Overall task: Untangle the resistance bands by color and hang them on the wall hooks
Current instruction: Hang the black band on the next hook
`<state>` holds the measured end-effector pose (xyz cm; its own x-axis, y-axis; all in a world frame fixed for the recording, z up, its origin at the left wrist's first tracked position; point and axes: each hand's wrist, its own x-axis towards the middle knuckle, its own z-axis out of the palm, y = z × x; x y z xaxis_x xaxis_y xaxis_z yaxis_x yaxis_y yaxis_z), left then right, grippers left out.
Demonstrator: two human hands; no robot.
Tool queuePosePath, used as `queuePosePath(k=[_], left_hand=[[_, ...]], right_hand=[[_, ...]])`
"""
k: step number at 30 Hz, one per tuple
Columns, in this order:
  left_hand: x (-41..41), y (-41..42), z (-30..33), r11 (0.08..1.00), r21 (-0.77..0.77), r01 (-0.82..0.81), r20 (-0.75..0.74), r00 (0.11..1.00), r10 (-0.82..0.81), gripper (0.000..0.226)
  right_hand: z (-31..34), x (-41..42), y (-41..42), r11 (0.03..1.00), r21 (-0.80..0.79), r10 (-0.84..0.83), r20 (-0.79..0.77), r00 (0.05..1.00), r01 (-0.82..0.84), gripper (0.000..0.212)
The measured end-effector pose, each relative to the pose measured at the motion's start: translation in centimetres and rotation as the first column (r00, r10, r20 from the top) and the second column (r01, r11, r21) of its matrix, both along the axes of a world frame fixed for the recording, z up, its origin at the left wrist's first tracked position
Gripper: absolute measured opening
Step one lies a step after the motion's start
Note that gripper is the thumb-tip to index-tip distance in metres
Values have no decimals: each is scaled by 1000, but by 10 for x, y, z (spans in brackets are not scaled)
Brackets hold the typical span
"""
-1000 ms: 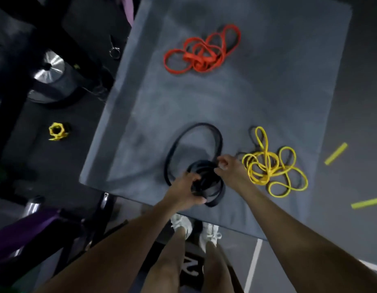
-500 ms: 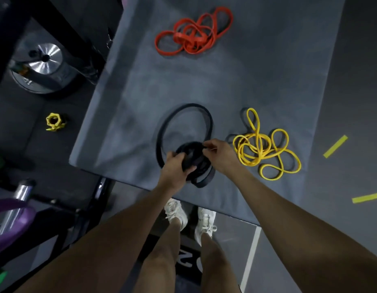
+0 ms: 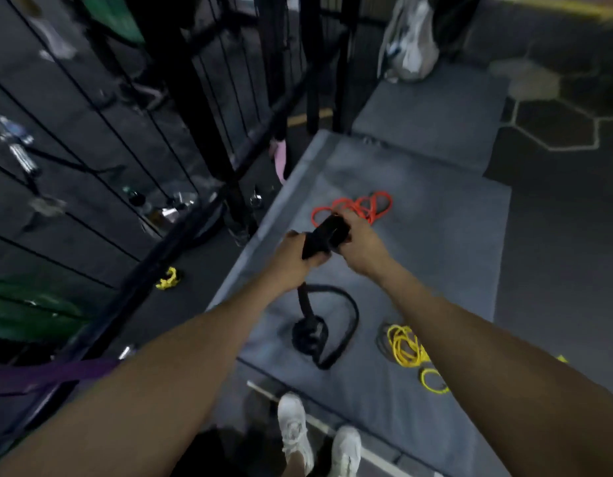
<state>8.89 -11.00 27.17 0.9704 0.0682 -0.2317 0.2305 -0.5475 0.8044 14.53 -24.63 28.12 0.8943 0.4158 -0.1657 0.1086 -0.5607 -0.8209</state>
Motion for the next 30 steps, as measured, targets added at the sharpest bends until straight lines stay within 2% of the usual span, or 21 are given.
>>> queuePosePath(k=[3, 6, 10, 13, 17, 19, 21, 23, 25, 27, 30], left_hand=[[5, 23, 65, 999, -20, 28, 86, 996, -27, 21], [6, 51, 125, 999, -32, 17, 120, 993, -13, 4], [4, 78, 195, 999, 22, 29, 161, 986, -32, 19], [5, 100, 238, 997, 79, 11, 239, 971, -29, 14], [1, 127, 288, 995, -72, -69, 339, 936, 90, 12], [-1, 137, 306, 991, -93, -97, 382, 916, 126, 4], [-3, 146, 321, 978, -173, -113, 405, 897, 175, 8], [-8, 153, 336, 947, -297, -119, 401, 885, 237, 9], [-15, 155, 351, 928, -352, -122, 415, 869, 272, 8], [-23, 156, 368, 884, -432, -178, 432, 820, 376, 12], [-30, 166, 394, 799, -513, -313, 437, 706, 557, 12]], right_hand=[[56, 14, 21, 1000, 3, 31, 122, 992, -31, 43], [107, 26, 43, 999, -19, 47, 205, 978, -44, 30], [183, 32, 74, 994, -64, 105, 319, 942, -89, 30], [233, 35, 94, 987, -83, 159, 369, 916, -138, 24], [274, 42, 119, 965, -131, 263, 421, 868, -228, 14], [292, 42, 127, 953, -138, 302, 454, 838, -268, 13], [311, 43, 135, 947, -132, 320, 466, 825, -292, 16], [328, 43, 143, 942, -85, 324, 484, 813, -325, 20], [342, 46, 150, 927, -24, 335, 498, 800, -374, 21], [354, 48, 154, 896, 14, 381, 491, 784, -444, 15], [372, 51, 156, 851, -13, 467, 475, 746, -524, 23]])
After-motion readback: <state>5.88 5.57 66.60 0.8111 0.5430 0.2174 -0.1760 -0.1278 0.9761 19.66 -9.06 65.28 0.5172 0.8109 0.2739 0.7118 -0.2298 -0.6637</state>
